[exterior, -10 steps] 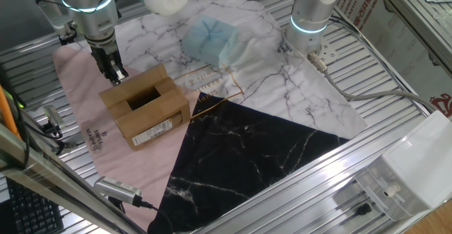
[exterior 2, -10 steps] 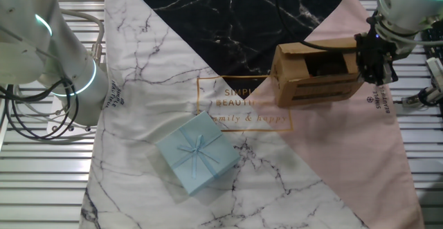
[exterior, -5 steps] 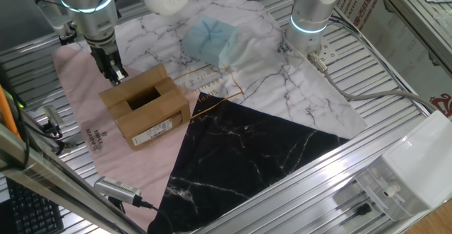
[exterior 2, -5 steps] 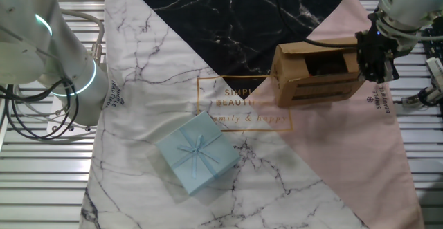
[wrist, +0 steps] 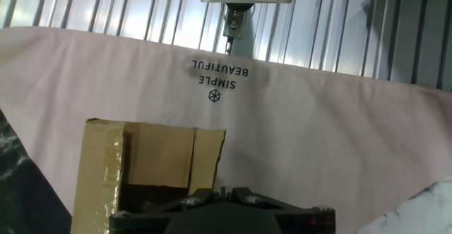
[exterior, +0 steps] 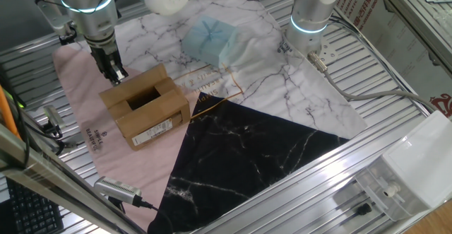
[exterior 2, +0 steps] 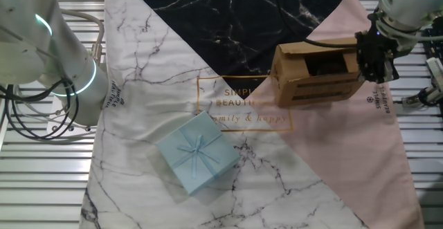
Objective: Cover the box
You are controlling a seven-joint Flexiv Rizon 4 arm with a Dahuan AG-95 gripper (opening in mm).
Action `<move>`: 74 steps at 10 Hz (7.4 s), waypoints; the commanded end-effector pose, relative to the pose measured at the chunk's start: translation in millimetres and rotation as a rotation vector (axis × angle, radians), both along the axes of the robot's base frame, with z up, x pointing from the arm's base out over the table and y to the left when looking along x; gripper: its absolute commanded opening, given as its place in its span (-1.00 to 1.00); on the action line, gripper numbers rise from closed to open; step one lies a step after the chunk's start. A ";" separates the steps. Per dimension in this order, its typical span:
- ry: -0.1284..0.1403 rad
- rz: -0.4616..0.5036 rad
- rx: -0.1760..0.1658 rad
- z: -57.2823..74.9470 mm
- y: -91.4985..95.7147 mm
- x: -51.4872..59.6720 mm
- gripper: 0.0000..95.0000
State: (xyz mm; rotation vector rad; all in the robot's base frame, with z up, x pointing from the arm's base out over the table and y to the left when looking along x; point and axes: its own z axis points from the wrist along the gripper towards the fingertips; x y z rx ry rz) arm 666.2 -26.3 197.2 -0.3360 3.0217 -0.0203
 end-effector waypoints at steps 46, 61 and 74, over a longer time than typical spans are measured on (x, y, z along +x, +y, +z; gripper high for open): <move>-0.024 0.086 0.069 -24.9 63.3 -15.8 -1.00; -0.047 0.101 0.050 -51.8 69.8 -17.5 -1.00; -0.061 0.119 0.039 -60.9 68.8 -19.3 -1.00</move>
